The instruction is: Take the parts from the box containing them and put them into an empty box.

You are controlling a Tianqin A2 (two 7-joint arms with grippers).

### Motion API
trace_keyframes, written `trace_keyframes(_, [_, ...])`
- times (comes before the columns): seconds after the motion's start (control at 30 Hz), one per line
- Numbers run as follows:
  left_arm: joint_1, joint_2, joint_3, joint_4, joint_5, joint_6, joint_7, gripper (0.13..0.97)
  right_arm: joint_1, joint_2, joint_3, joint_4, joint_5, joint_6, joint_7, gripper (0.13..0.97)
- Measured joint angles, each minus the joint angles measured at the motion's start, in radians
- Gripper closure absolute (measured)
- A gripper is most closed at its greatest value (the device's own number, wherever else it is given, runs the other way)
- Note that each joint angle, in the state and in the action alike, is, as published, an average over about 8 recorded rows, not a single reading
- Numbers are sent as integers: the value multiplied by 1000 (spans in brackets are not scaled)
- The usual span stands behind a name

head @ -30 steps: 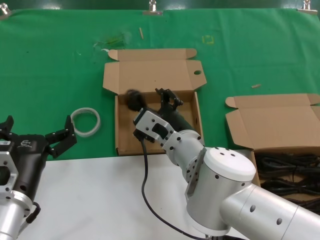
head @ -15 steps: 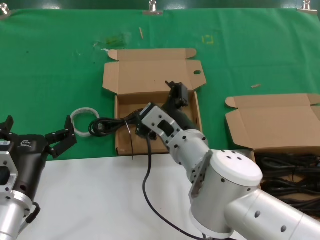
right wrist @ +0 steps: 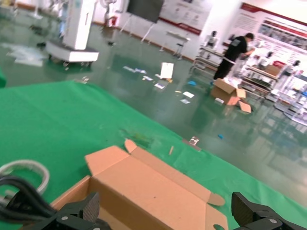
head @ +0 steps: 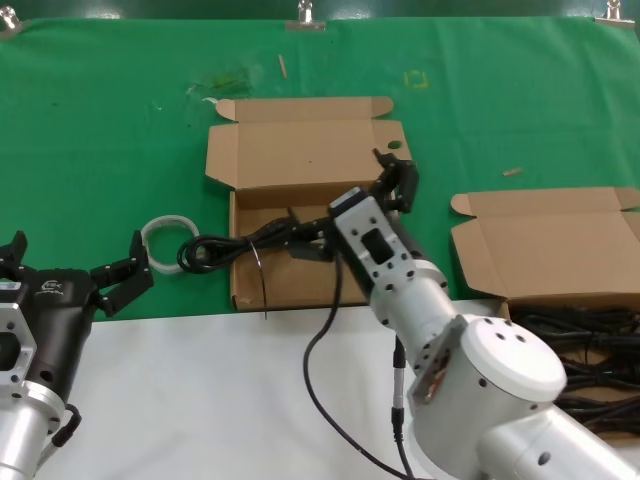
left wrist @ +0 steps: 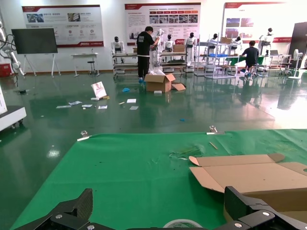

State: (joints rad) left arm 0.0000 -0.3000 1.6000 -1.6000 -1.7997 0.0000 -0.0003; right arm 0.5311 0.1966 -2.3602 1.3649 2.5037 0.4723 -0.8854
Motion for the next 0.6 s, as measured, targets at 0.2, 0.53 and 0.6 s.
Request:
trace_keyframes(0.2, [0,0,0,0,0,0,0,132,-57,0,82,25,-76,-51,96,147])
trace_keyframes(0.53, [0,0,0,0,0,0,0,132,-153,0,219,68,-203,-136,255,129])
trace_keyframes(0.6, [0,0,0,0,0,0,0,132,-172,0,246,76,-228,-153,288,129])
